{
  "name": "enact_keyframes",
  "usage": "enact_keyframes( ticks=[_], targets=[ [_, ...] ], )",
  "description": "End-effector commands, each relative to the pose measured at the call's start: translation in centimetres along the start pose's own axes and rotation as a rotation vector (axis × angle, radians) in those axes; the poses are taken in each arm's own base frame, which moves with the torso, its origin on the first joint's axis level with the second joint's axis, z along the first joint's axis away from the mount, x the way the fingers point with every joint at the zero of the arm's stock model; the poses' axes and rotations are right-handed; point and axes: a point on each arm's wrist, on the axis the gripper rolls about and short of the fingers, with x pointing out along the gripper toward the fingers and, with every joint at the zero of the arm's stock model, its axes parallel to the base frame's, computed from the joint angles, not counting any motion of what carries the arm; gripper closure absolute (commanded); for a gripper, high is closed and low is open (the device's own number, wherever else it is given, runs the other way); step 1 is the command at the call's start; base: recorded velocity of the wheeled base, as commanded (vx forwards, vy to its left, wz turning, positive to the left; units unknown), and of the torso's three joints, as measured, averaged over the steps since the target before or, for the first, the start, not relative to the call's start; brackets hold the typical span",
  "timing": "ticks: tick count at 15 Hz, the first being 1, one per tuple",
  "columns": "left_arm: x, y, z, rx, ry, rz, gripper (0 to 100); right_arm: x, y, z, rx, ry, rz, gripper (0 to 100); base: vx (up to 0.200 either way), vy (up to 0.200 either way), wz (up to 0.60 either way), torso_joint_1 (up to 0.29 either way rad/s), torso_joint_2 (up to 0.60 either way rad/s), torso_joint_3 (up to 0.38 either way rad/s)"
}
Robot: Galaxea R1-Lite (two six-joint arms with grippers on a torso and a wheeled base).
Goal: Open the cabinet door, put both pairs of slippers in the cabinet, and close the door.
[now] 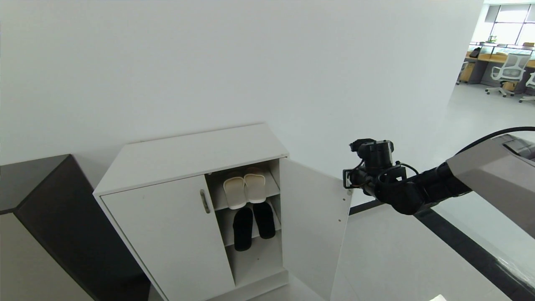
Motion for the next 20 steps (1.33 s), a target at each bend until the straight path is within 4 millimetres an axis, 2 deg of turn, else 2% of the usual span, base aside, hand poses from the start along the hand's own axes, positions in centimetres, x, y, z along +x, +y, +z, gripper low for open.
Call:
enact_keyframes(
  ticks=[1, 7, 12, 15, 16, 20],
  targets=[
    [0.0, 0.0, 0.0, 0.000, 0.001, 0.000, 100, 0.0, 0.5, -0.5, -0.008, 0.012, 0.011, 100, 0.000, 0.000, 0.00, 0.000, 0.00, 0.000],
    [0.0, 0.0, 0.0, -0.002, 0.001, 0.000, 100, -1.8, 2.3, -1.3, -0.035, 0.036, 0.061, 100, 0.000, 0.000, 0.00, 0.000, 0.00, 0.000],
    [0.0, 0.0, 0.0, -0.002, 0.001, 0.000, 100, -7.1, 4.9, -0.2, -0.046, 0.008, 0.169, 100, 0.000, 0.000, 0.00, 0.000, 0.00, 0.000],
    [0.0, 0.0, 0.0, -0.002, 0.001, 0.000, 100, -10.6, 5.1, 0.3, -0.044, 0.003, 0.272, 100, 0.000, 0.000, 0.00, 0.000, 0.00, 0.000],
    [0.0, 0.0, 0.0, -0.002, 0.001, 0.000, 100, -11.2, 4.9, 0.3, -0.017, 0.016, 0.300, 100, 0.000, 0.000, 0.00, 0.000, 0.00, 0.000],
    [0.0, 0.0, 0.0, -0.002, 0.001, 0.000, 100, -8.5, 4.1, -1.9, -0.021, 0.087, 0.250, 100, 0.000, 0.000, 0.00, 0.000, 0.00, 0.000]
  ],
)
